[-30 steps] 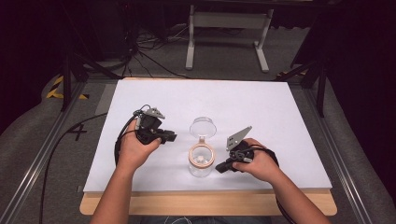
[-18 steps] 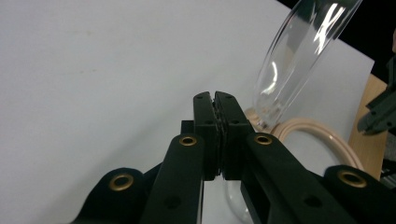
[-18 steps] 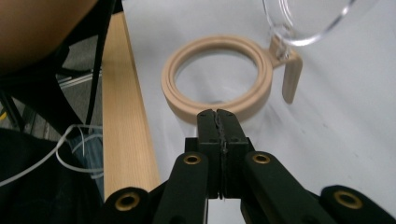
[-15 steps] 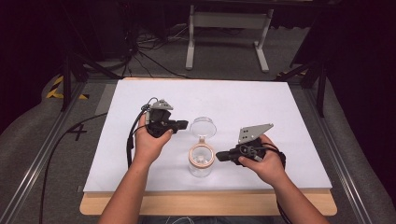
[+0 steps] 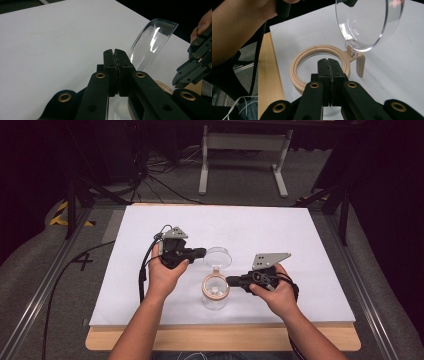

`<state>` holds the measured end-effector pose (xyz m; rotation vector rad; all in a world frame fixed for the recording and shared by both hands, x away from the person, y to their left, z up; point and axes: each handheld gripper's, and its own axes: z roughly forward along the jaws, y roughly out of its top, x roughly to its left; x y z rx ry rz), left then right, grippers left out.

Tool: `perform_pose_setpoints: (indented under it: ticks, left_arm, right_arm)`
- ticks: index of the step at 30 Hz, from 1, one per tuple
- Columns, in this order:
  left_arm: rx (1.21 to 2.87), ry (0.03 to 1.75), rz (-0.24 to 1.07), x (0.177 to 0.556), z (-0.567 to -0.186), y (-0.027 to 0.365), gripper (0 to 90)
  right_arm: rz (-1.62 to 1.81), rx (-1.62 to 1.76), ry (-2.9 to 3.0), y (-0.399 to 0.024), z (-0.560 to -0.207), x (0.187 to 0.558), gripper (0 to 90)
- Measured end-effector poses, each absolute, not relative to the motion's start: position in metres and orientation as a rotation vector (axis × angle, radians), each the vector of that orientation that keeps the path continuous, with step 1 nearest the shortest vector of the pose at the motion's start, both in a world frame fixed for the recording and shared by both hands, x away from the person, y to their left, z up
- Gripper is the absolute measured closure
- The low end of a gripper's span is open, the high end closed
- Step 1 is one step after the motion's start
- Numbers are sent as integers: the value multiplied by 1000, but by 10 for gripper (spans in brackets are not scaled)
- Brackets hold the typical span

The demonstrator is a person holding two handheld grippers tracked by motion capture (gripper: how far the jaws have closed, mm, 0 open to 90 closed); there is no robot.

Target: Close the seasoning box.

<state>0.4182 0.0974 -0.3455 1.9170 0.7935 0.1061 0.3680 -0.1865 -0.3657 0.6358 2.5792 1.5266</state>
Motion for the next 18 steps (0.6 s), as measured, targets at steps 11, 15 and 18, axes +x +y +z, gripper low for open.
perform_pose_setpoints:
  ticks: [11, 15, 18]
  left_arm:
    - [1975, 766, 121, 406, -344, 97, 867]
    - [1971, 768, 117, 404, -342, 99, 866]
    - [1972, 771, 114, 403, -341, 101, 855]
  right_arm:
    - [1596, 629, 2551, -183, -360, 370, 900]
    - [1597, 617, 2558, -182, -359, 369, 900]
    - [1596, 611, 2566, -182, -359, 369, 900]
